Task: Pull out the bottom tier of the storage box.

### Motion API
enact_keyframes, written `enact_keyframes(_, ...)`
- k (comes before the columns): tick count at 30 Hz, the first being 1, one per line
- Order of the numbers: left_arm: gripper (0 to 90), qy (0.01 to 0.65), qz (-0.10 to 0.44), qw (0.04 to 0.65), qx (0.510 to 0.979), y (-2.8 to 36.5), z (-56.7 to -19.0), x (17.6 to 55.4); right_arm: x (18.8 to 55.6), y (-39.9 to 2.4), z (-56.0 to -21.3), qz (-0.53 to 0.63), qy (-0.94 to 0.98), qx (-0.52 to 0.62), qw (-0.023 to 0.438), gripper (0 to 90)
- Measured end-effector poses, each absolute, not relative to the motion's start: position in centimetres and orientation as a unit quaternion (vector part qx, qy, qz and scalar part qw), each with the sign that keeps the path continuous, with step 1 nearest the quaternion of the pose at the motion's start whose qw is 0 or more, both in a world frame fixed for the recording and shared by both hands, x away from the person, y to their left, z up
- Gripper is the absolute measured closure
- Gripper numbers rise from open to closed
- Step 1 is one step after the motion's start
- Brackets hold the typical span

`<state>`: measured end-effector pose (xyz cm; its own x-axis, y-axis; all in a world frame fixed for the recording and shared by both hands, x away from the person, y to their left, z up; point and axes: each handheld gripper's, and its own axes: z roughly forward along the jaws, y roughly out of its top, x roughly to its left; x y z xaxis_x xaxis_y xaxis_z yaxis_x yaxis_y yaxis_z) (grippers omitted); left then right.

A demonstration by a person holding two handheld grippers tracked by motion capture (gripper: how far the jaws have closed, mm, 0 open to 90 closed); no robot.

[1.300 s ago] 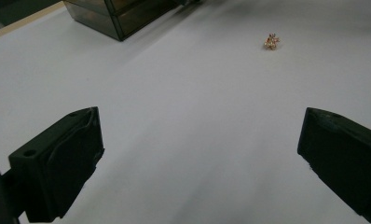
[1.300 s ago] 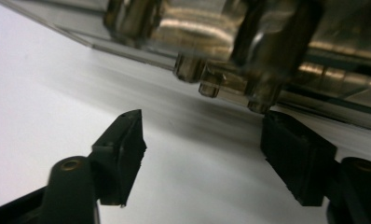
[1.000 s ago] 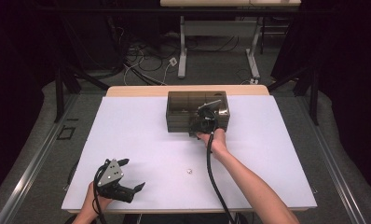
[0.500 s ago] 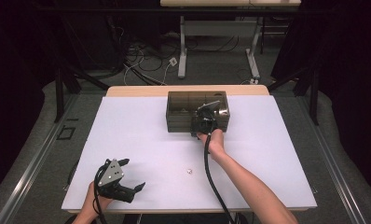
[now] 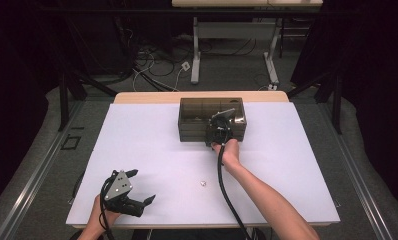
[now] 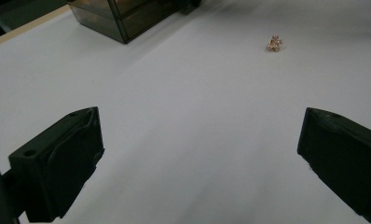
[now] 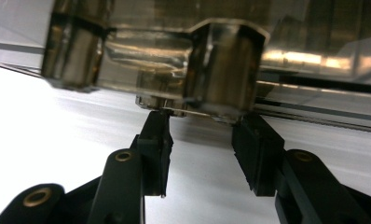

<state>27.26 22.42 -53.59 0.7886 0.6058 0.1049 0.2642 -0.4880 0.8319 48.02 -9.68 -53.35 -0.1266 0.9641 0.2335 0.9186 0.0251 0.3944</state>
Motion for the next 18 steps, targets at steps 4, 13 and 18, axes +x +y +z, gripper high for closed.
enact_keyframes(4, 0.3, 0.255, 0.195, 0.431, 0.843, 22.34, -53.6, 27.28, 48.0, -9.71, -53.34, 0.229, 0.714, 0.66, 0.049, 57.3)
enact_keyframes(13, 0.2, 0.255, 0.196, 0.43, 0.844, 22.36, -53.58, 27.24, 47.61, -9.75, -53.37, 0.232, 0.714, 0.659, 0.047, 57.3)
enact_keyframes(18, 0.3, 0.255, 0.194, 0.431, 0.844, 22.33, -53.6, 27.25, 47.29, -9.84, -53.39, 0.234, 0.717, 0.655, 0.046, 57.3)
